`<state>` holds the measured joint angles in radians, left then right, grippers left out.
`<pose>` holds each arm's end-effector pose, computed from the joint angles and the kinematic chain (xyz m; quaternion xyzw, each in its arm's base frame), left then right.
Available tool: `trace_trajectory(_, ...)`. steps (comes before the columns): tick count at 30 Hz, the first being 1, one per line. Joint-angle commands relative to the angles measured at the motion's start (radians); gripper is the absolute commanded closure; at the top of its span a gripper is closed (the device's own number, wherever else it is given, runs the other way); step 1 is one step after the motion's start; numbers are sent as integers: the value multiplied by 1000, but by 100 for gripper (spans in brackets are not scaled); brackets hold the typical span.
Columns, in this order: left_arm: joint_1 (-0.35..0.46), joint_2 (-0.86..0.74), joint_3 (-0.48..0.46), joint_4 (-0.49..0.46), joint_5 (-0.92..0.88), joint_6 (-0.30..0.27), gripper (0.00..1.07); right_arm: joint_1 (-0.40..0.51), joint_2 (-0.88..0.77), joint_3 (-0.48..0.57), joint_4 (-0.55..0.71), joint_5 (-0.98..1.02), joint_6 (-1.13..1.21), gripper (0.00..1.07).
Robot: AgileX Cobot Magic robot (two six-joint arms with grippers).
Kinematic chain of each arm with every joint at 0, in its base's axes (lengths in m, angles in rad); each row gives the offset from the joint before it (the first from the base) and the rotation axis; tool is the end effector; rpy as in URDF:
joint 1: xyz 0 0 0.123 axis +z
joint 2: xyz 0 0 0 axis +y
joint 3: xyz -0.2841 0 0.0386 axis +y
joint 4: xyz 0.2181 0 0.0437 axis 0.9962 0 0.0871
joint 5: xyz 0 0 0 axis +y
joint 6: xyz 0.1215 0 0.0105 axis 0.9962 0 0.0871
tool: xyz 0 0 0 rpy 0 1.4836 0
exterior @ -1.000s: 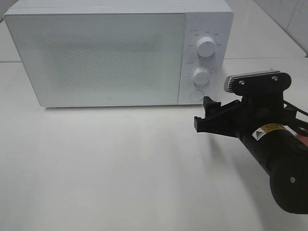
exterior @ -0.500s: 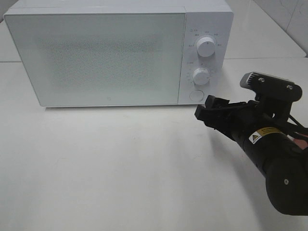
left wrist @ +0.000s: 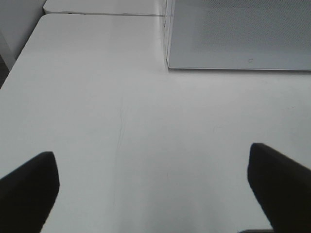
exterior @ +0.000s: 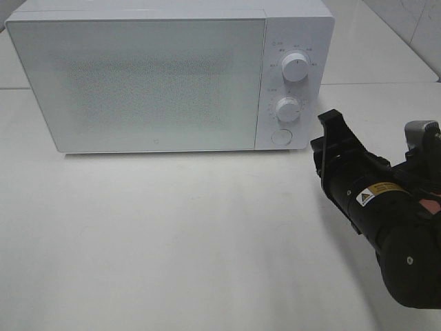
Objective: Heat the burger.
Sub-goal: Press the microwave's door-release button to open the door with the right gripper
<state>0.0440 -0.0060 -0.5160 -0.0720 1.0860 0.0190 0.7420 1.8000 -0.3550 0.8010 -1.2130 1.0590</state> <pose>-0.0086 -0.0082 0.2507 -0.0084 0.8535 -0.0195 0.5207 0.2468 0.1150 0.1550 0.4478 0.6338 0.3559 0.5207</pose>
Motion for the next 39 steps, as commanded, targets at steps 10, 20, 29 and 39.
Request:
trace_trajectory(10,4,-15,0,2,-13,2,9,5,-1,-7,-2,-18,278,107)
trace_trajectory(20,4,-15,0,2,-13,2,9,5,-1,-18,-47,4,282,107)
trace_trajectory(29,4,-15,0,2,-13,2,9,3,2,-66,24,83,239,107)
trace_trajectory(39,4,-15,0,2,-13,2,9,-6,7,-122,74,156,152,107)
